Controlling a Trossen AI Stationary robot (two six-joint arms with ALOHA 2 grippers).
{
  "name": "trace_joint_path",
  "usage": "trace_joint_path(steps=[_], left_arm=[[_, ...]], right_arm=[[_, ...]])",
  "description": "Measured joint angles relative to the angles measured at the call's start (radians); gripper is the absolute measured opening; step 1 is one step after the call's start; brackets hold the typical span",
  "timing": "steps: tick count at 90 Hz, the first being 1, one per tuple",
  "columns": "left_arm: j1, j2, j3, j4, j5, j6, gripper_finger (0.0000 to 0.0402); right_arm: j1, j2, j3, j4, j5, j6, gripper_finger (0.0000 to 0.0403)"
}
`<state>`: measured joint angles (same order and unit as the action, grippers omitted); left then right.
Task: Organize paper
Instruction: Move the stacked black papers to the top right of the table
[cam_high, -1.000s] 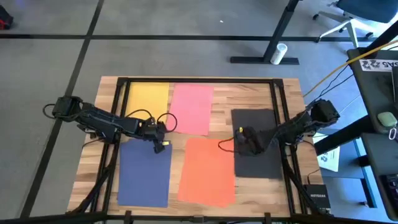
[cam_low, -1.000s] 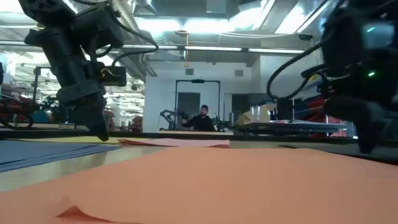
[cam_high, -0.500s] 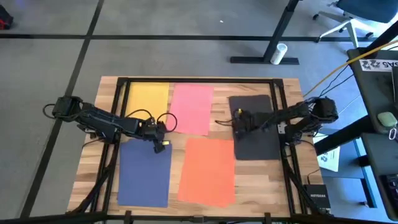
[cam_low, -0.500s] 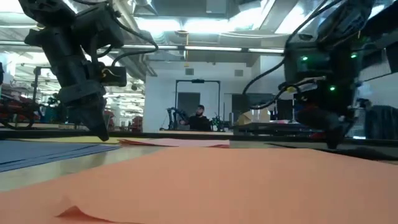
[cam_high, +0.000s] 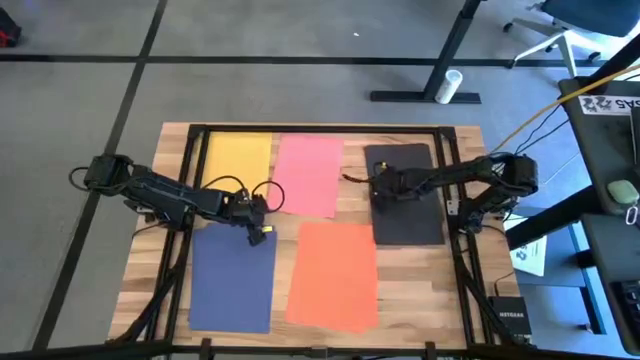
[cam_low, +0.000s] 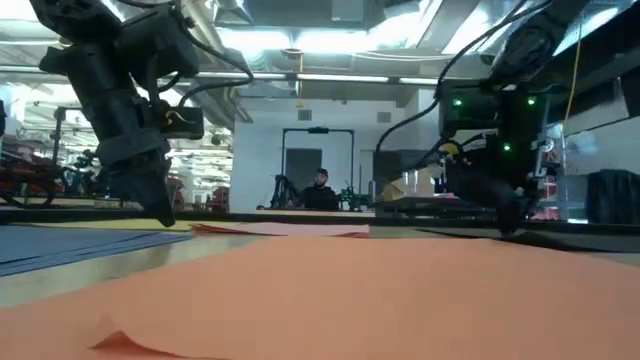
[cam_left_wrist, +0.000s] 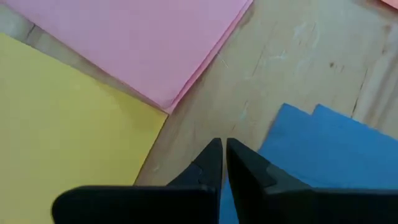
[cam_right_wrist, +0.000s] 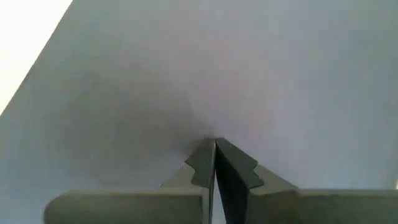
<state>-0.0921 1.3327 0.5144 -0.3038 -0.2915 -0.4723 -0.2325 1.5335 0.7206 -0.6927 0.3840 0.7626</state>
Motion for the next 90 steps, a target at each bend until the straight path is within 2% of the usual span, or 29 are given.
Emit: trace_joint_path(steps=[18,27,36,54,69,90], left_arm=[[0.000,0.000,0.000,0.000,0.000,0.000,0.0008],[0.000,0.000,0.000,0.000,0.000,0.000,0.0008],[0.000,0.000,0.000,0.000,0.000,-0.007,0.0008],[0.000,0.000,0.000,0.000,0.000,-0.054,0.0008],[0.000,0.000,0.000,0.001,0.000,-0.100,0.0008],[0.000,0.000,0.000,0.001,0.000,-0.155,0.0008]], right_arm=[[0.002,-0.029,0.143,-0.116,-0.009,-0.079,0.0001],[0.007,-0.050,0.206,-0.199,-0.133,-0.101,0.0000],[0.055,-0.073,0.214,-0.231,-0.260,-0.078,0.0000],[0.232,-0.087,0.162,-0.314,-0.357,0.165,0.0000],[0.385,-0.088,0.095,-0.215,-0.457,0.378,0.0000],[0.526,-0.089,0.008,-0.116,-0.465,0.614,0.0000]])
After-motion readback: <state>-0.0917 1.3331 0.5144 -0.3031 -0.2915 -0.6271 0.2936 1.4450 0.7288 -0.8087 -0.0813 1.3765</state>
